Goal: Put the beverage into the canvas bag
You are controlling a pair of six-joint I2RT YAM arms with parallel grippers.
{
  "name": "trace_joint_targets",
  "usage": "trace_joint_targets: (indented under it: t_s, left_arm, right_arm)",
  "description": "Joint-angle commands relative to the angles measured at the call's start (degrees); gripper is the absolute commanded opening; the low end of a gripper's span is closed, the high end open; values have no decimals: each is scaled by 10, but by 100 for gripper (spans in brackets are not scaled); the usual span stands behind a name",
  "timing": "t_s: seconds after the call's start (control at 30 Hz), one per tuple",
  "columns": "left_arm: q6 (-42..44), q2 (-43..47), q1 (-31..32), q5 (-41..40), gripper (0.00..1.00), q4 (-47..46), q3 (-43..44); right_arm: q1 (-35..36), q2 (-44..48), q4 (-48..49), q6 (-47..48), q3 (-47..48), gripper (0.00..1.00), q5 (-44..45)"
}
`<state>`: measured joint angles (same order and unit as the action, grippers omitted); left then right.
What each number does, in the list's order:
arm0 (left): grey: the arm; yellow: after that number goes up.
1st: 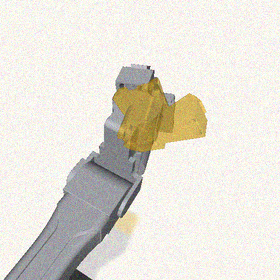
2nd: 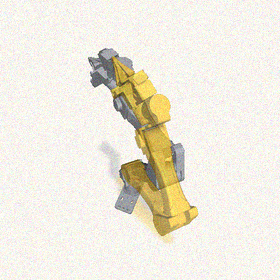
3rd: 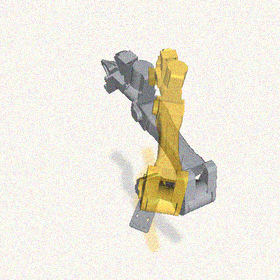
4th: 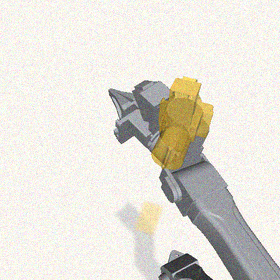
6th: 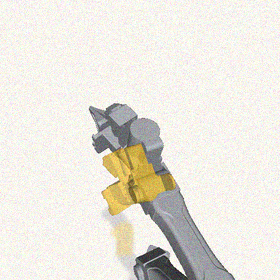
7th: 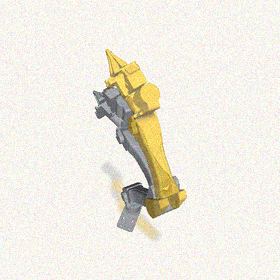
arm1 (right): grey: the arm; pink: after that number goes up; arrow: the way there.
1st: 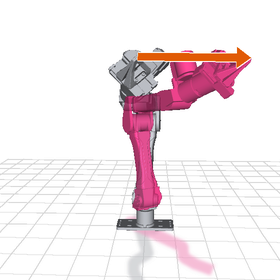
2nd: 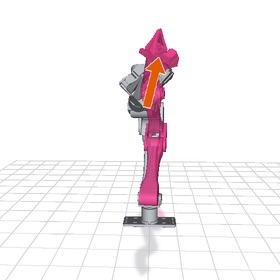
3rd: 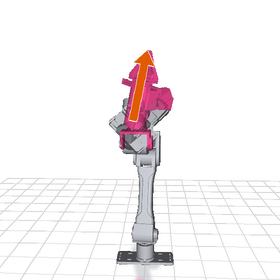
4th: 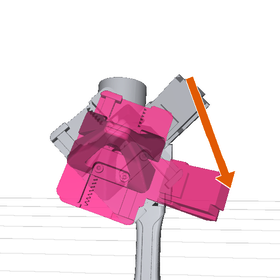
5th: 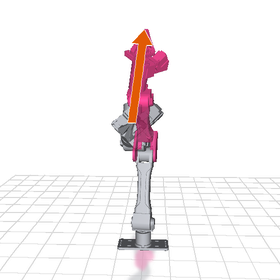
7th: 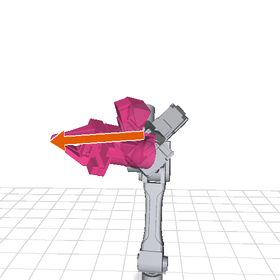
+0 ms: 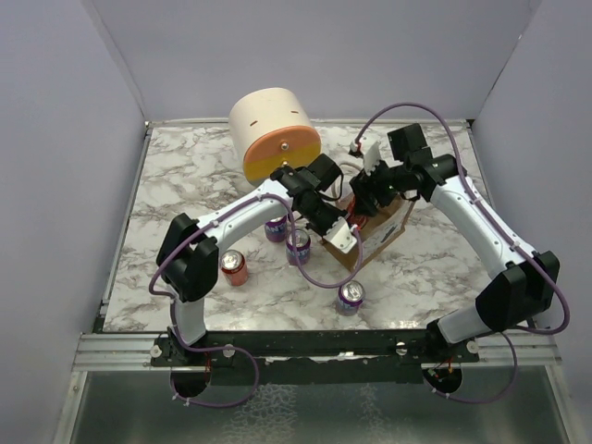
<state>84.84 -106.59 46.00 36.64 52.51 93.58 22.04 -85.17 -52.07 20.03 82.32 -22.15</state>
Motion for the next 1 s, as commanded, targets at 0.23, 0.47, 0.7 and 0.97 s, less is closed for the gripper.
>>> trace_joint_targets:
  t_s: [0.23,0.47,0.7,0.97]
  left_arm:
    - [-25,37,4,-10,18,-41,-35]
    - [-51,44,4,-18,28,-72,-54]
    - [-63,59,5,-43,39,-62,-58]
    - [-58,75,5,-59,44,-57,-80]
  right_arm:
    - [30,3,102,-25,-65,1,13]
    - [44,-2,132,-47,-85,1,39]
    - [48,0,153,-54,-101,1,45]
    - [52,-7,171,-66,-106,1,33]
